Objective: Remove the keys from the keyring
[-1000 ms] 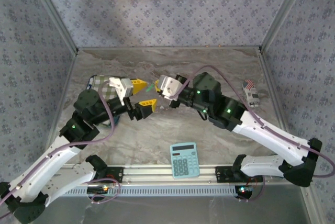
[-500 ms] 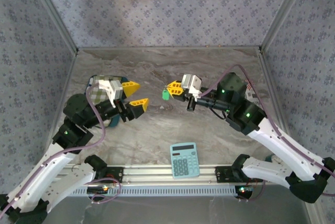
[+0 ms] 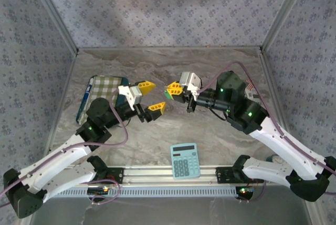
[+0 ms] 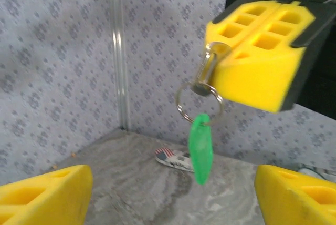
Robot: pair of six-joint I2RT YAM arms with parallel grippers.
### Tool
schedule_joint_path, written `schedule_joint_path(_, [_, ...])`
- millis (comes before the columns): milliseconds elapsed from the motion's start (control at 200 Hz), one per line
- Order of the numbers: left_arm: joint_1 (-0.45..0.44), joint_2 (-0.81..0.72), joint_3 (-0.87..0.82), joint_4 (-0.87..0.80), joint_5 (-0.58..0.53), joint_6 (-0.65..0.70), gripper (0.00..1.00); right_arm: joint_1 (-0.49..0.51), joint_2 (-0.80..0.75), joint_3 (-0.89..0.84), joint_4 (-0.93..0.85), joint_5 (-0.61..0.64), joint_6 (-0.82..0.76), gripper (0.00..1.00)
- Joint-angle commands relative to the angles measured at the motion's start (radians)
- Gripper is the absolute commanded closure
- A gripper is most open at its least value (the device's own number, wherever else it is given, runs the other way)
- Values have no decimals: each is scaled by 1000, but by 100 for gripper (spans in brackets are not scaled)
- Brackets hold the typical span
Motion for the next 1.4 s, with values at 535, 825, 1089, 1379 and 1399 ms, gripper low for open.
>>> schedule_joint_path(535, [-18,132,59,234,-52,94,37,47,13,38,-24,46,47,100])
schedule_joint_path(825, [-17,130,65,234,-41,97,54,47,3,29,-14,54,53,100])
schedule_joint_path(1089, [-18,119,66,200,-39,98,67,47,-3,33,-7,59,57,100])
schedule_joint_path(1379, [-18,138,74,177,-17,74,56,47,-1,47,-15,65,65,100])
schedule_joint_path(1399, [-17,139,75,178,-13,74,56,47,-1,47,-16,66,66,100])
